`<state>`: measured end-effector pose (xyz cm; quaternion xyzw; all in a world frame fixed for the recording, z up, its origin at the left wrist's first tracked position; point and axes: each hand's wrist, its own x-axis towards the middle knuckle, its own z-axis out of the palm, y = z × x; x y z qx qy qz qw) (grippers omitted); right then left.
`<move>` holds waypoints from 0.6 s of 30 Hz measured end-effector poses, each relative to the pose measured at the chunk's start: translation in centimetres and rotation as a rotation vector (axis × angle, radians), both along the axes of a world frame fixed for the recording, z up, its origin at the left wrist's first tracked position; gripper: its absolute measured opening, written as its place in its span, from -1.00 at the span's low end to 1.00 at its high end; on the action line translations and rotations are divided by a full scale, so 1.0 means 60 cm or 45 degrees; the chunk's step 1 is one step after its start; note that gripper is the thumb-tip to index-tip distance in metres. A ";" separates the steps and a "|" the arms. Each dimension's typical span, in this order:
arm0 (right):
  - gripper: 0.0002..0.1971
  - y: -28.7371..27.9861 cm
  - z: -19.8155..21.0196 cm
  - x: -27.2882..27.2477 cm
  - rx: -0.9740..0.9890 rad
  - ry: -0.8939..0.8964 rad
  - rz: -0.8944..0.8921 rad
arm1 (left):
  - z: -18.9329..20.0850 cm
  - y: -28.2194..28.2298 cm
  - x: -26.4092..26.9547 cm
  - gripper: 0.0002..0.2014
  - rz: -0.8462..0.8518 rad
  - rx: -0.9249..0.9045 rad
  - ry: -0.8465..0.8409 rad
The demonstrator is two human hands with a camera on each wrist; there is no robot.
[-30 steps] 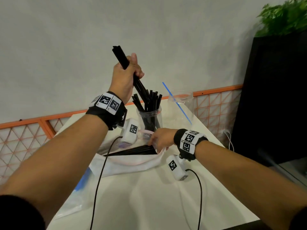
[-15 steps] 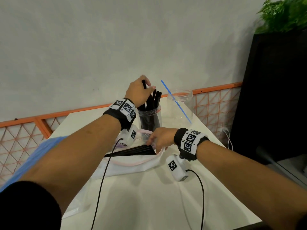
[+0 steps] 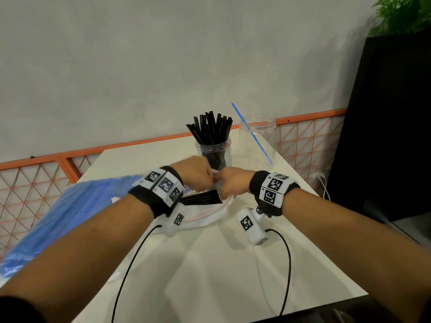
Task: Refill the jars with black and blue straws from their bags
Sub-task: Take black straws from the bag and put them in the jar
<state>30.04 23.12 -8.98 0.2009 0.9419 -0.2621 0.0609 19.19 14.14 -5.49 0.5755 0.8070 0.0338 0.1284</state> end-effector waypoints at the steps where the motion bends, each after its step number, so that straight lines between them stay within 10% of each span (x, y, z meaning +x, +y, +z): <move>1: -0.54 -0.003 0.002 0.001 0.002 0.017 -0.008 | -0.018 -0.003 -0.004 -0.85 -0.006 -0.106 0.123; 9: -0.26 -0.011 0.015 0.008 -0.236 0.132 -0.077 | -0.084 0.014 -0.042 -0.74 0.005 -0.175 0.161; 18: -0.40 -0.008 0.014 0.016 -0.435 0.194 -0.137 | -0.098 0.019 -0.053 -0.79 -0.078 -0.143 0.154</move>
